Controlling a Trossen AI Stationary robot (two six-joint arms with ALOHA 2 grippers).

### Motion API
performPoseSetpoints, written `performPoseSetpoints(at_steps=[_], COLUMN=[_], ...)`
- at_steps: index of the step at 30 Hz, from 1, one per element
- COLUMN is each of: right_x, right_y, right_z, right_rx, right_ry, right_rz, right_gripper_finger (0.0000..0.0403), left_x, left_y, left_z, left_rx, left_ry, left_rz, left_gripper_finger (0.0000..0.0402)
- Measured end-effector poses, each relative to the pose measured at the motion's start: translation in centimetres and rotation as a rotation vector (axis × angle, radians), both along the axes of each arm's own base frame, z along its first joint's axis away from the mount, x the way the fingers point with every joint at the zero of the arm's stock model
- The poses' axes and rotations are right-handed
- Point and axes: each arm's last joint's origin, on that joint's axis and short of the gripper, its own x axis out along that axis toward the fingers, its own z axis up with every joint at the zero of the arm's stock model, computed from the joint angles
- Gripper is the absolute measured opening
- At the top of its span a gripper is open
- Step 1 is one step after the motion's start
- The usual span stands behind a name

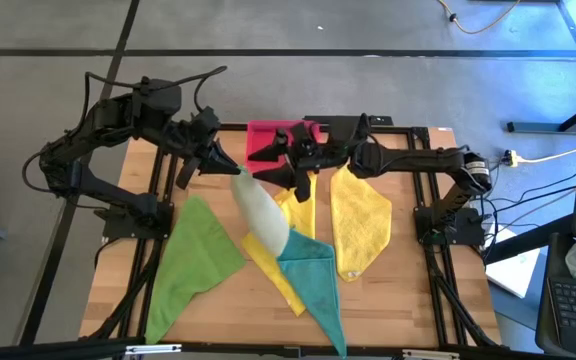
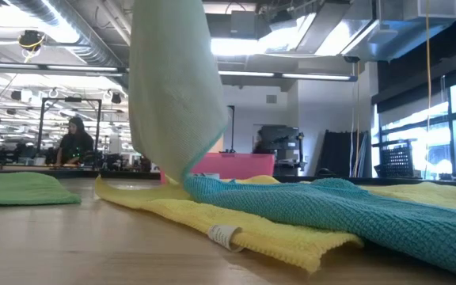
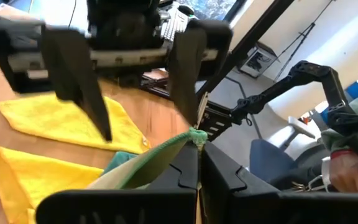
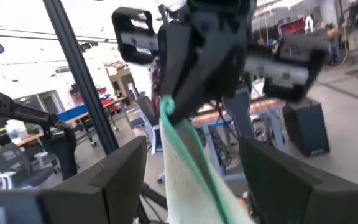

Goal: Fold microfiber towels
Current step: Fold the light green microfiber cloth

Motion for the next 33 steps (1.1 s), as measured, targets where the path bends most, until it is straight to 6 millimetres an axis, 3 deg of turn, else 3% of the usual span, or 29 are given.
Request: performPoseSetpoints(at_steps=[7, 18, 24, 33], right_x=[1.6, 0.7, 0.6, 0.8], right_y=[0.1, 0.2, 1.1, 1.8], right_z=[-1.4, -0.5, -1.6, -2.2], right_rx=[0.078, 0.113, 0.124, 0.094], right_ry=[0.113, 0.141, 0.259, 0.29], right_rz=[0.183, 0.336, 0.461, 0.424], right_gripper_finger=[0.022, 0.0155, 0.0149, 0.0149], left_x=[1.3, 0.3, -0.5, -0.6], left_y=[0.6, 0.5, 0.6, 0.6], left_z=[-0.7, -1.5, -1.4, -1.4], left_rx=[0.073, 0.081, 0.133, 0.143], left_ry=[0.035, 0.152, 0.163, 0.159], left_rz=[0.093, 0.131, 0.209, 0.216], left_gripper_finger=[0.0, 0.0, 0.0, 0.0])
